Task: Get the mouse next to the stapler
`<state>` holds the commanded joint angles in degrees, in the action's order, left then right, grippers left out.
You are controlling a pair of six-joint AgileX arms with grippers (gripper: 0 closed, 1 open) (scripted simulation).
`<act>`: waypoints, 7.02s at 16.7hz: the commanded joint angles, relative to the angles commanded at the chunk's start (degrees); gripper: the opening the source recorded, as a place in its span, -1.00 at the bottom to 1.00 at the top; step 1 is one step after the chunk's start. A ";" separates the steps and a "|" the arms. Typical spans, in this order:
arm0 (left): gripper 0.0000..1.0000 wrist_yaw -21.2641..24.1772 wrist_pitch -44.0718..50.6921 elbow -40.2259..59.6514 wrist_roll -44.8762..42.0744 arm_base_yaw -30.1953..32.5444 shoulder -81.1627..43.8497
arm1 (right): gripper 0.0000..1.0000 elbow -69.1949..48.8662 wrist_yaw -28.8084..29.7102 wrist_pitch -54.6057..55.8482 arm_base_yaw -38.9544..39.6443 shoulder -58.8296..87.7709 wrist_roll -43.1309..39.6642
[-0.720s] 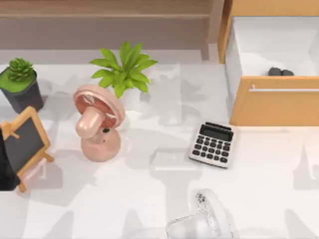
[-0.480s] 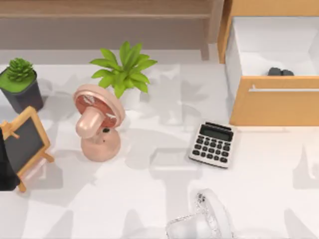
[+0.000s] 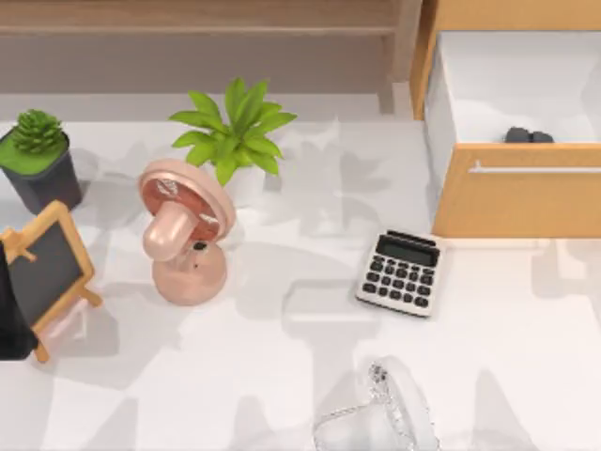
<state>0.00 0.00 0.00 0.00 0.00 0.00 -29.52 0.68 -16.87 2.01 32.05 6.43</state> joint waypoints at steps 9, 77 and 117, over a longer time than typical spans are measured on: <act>1.00 0.00 0.00 0.00 0.00 0.00 0.00 | 1.00 -48.90 1.07 -26.41 3.51 56.89 9.94; 1.00 0.00 0.00 0.00 0.00 0.00 0.00 | -1.00 -89.75 2.07 -45.74 6.16 108.92 19.35; 1.00 0.00 0.00 0.00 0.00 0.00 0.00 | -1.00 -2.97 -3.47 -32.69 -31.50 36.02 -35.22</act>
<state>0.00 0.00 0.00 0.00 0.00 0.00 -32.49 -2.79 -49.56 -29.50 68.07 -28.79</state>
